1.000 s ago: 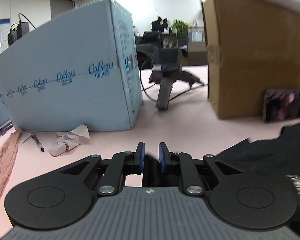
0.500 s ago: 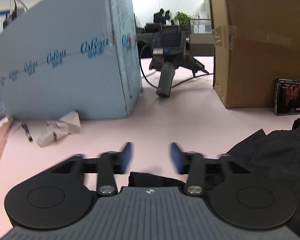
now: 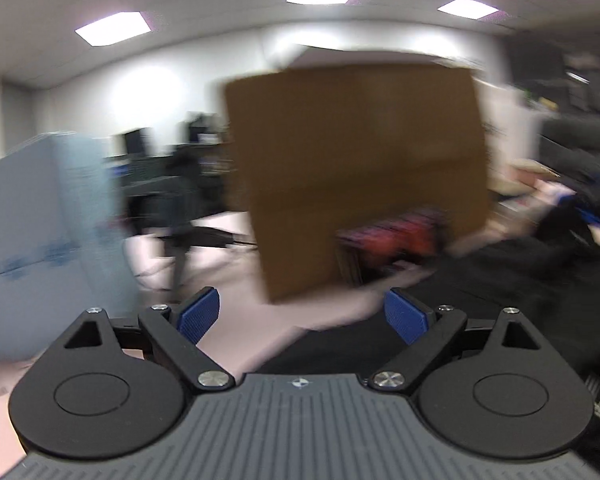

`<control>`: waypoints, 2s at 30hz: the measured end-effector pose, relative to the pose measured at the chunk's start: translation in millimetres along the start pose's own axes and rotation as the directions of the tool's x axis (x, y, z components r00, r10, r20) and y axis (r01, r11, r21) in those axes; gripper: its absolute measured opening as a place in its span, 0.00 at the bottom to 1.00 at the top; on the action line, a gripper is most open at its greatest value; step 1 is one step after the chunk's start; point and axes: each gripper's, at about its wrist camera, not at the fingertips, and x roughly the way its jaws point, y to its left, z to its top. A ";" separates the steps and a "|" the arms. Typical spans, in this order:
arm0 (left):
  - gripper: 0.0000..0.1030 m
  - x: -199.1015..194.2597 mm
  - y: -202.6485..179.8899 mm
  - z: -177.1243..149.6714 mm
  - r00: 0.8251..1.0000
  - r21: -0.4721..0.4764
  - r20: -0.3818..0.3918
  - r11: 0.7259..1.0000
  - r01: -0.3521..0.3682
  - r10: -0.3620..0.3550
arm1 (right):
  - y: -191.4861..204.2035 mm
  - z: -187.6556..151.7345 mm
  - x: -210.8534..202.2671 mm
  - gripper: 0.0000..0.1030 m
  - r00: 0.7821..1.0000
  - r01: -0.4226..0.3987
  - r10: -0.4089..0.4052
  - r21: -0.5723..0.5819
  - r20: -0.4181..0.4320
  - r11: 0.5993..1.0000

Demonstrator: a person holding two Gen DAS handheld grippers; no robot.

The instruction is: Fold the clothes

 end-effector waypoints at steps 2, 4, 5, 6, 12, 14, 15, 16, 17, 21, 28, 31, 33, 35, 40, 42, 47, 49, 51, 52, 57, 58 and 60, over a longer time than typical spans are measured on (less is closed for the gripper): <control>0.87 10.9 -14.3 -7.5 0.997 0.052 -0.061 0.997 0.053 -0.050 | 10.1 -1.2 -4.0 0.91 0.994 -0.113 0.112 -0.006 -0.018 0.994; 0.87 18.7 -22.4 -12.5 0.992 0.084 -0.114 0.994 0.064 -0.054 | 23.8 -6.5 -2.1 0.91 0.973 -0.222 0.219 -0.037 -0.066 0.974; 0.87 22.1 -25.2 -14.5 0.989 0.096 -0.139 0.993 0.064 -0.050 | 29.5 -9.0 0.3 0.91 0.964 -0.254 0.249 -0.051 -0.089 0.966; 0.87 24.6 -27.1 -16.2 0.986 0.103 -0.159 0.993 0.065 -0.048 | 36.4 -12.8 4.0 0.91 0.954 -0.284 0.275 -0.070 -0.118 0.956; 0.89 32.8 -31.5 -23.8 0.970 0.119 -0.241 0.990 0.072 -0.042 | 52.8 -28.0 21.6 0.91 0.941 -0.292 0.262 -0.125 -0.214 0.948; 0.89 32.0 -31.1 -24.2 0.970 0.119 -0.241 0.990 0.073 -0.043 | 56.9 -31.7 27.4 0.93 0.939 -0.286 0.247 -0.144 -0.239 0.947; 0.90 32.0 -30.8 -24.5 0.969 0.117 -0.242 0.990 0.074 -0.044 | 59.0 -32.9 30.4 0.93 0.938 -0.283 0.241 -0.151 -0.251 0.947; 0.90 32.4 -30.5 -25.1 0.969 0.115 -0.243 0.991 0.074 -0.044 | 60.9 -33.5 31.3 0.94 0.936 -0.282 0.236 -0.155 -0.260 0.947; 0.90 32.4 -29.6 -25.6 0.968 0.112 -0.245 0.991 0.074 -0.045 | 61.6 -33.4 30.0 0.95 0.936 -0.281 0.235 -0.152 -0.263 0.948; 0.93 33.8 -27.9 -25.1 0.966 0.096 -0.253 0.993 0.074 -0.048 | 51.7 -34.9 42.0 1.00 0.919 -0.297 0.260 -0.085 -0.298 0.951; 1.00 36.8 -25.0 -24.4 0.965 0.085 -0.262 0.995 0.058 -0.034 | 49.1 -35.5 43.8 1.00 0.907 -0.309 0.283 -0.034 -0.313 0.951; 1.00 37.2 -23.8 -24.0 0.964 0.076 -0.264 0.995 0.062 -0.040 | 52.3 -35.8 40.0 1.00 0.914 -0.298 0.269 -0.052 -0.304 0.953; 1.00 37.4 -23.3 -24.0 0.963 0.071 -0.265 0.995 0.063 -0.042 | 54.9 -34.2 34.9 1.00 0.927 -0.281 0.248 -0.082 -0.283 0.956; 1.00 37.7 -23.4 -24.0 0.963 0.070 -0.265 0.996 0.063 -0.042 | 56.4 -31.8 29.0 1.00 0.940 -0.262 0.229 -0.107 -0.253 0.959; 1.00 38.1 -24.7 -24.0 0.963 0.069 -0.265 0.996 0.061 -0.041 | 45.6 -23.0 1.0 1.00 0.972 -0.194 0.178 -0.101 -0.154 0.976; 1.00 38.3 -25.8 -23.8 0.964 0.069 -0.264 0.996 0.060 -0.040 | 39.7 -20.8 -10.6 1.00 0.981 -0.165 0.155 -0.080 -0.118 0.983; 1.00 39.0 -25.5 -23.6 0.963 0.062 -0.266 0.996 0.062 -0.044 | 25.3 -22.9 -36.2 1.00 0.990 -0.126 0.126 0.011 -0.060 0.992; 1.00 39.5 -24.8 -23.5 0.963 0.058 -0.267 0.996 0.064 -0.046 | 25.0 -23.8 -42.7 1.00 0.992 -0.110 0.112 0.025 -0.054 0.994; 1.00 39.7 -24.2 -23.4 0.962 0.054 -0.268 0.996 0.065 -0.049 | 27.1 -24.9 -50.7 1.00 0.993 -0.108 0.109 0.038 -0.042 0.993; 1.00 39.5 -24.0 -23.5 0.962 0.053 -0.268 0.996 0.066 -0.049 | 28.4 -25.4 -54.5 1.00 0.993 -0.112 0.114 0.046 -0.035 0.993; 1.00 39.5 -22.3 -24.2 0.962 0.047 -0.269 0.997 0.069 -0.053 | 40.9 -29.9 -84.1 1.00 0.992 -0.130 0.129 0.076 0.016 0.989; 1.00 39.5 -22.4 -24.2 0.962 0.048 -0.268 0.997 0.068 -0.053 | 43.2 -31.3 -89.3 1.00 0.991 -0.133 0.131 0.081 0.022 0.988; 1.00 39.3 -23.2 -24.1 0.963 0.054 -0.267 0.996 0.066 -0.049 | 48.0 -34.1 -100.4 1.00 0.990 -0.138 0.136 0.090 0.034 0.986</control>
